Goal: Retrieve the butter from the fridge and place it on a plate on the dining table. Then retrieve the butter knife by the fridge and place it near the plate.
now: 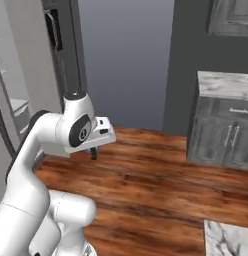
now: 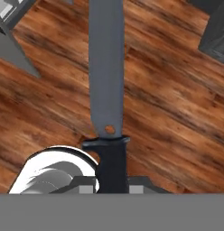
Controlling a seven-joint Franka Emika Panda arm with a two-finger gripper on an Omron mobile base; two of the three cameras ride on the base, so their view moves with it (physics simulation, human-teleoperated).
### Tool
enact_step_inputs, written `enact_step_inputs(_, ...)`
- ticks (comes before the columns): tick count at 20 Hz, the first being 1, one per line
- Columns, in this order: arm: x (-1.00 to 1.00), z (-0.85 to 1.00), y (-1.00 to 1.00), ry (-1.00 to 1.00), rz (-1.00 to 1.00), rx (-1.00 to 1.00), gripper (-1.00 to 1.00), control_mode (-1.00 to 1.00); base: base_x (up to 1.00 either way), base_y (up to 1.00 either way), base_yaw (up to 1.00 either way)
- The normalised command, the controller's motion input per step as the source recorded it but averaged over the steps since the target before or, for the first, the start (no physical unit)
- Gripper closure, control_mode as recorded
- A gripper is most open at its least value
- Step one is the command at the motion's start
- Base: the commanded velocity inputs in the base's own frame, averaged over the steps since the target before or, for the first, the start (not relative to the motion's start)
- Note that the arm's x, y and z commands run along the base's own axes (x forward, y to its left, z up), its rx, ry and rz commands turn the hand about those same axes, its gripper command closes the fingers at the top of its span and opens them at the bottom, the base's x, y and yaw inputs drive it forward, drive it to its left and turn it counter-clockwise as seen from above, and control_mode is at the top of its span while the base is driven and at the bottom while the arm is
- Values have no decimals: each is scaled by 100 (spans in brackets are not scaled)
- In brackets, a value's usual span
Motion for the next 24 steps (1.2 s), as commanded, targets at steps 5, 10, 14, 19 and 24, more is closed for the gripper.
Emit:
enact_step_inputs(5,0,0,0,0,0,0,100,100,86,-27,-19)
enact_step_inputs(10,0,0,0,0,0,0,100,100,82,-36,-29)
enact_step_inputs(14,0,0,0,0,0,0,100,100,71,-36,-50)
enact_step_inputs(19,0,0,0,0,0,0,100,100,54,-32,-59)
enact_step_inputs(24,0,0,0,0,0,0,100,100,49,-36,-61)
